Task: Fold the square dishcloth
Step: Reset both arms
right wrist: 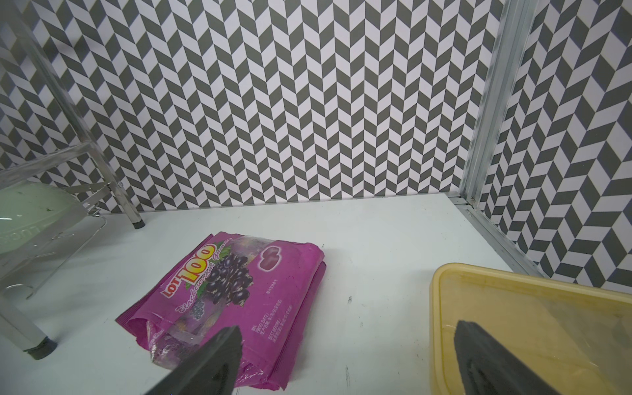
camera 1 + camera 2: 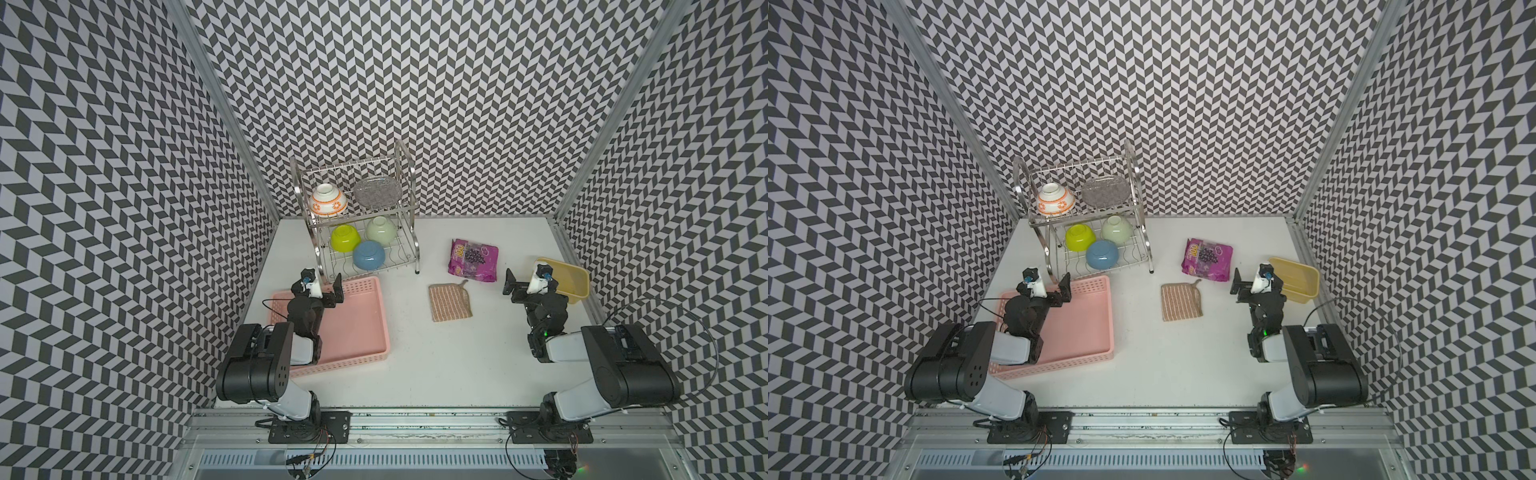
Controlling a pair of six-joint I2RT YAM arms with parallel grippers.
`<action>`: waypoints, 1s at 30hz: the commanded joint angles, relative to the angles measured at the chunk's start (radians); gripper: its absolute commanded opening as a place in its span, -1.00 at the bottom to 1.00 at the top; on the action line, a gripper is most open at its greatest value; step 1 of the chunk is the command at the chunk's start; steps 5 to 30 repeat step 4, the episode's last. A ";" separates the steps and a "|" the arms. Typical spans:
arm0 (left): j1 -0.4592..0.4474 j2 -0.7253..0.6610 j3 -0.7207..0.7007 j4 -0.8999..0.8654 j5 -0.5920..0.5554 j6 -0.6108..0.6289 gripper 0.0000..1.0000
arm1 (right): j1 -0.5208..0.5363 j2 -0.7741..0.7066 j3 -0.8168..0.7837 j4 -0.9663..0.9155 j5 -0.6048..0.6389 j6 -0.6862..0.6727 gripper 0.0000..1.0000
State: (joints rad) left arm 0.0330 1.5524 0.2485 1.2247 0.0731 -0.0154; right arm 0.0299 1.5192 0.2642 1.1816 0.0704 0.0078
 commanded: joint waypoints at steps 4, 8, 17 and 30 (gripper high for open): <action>-0.005 0.000 0.017 -0.001 -0.006 0.015 1.00 | 0.001 0.005 0.002 0.032 -0.025 -0.013 0.99; -0.005 0.000 0.017 -0.001 -0.006 0.015 1.00 | 0.001 0.005 0.002 0.032 -0.025 -0.013 0.99; -0.005 0.000 0.017 -0.001 -0.006 0.015 1.00 | 0.001 0.005 0.002 0.032 -0.025 -0.013 0.99; -0.005 0.000 0.017 -0.001 -0.006 0.015 1.00 | 0.001 0.005 0.002 0.032 -0.025 -0.013 0.99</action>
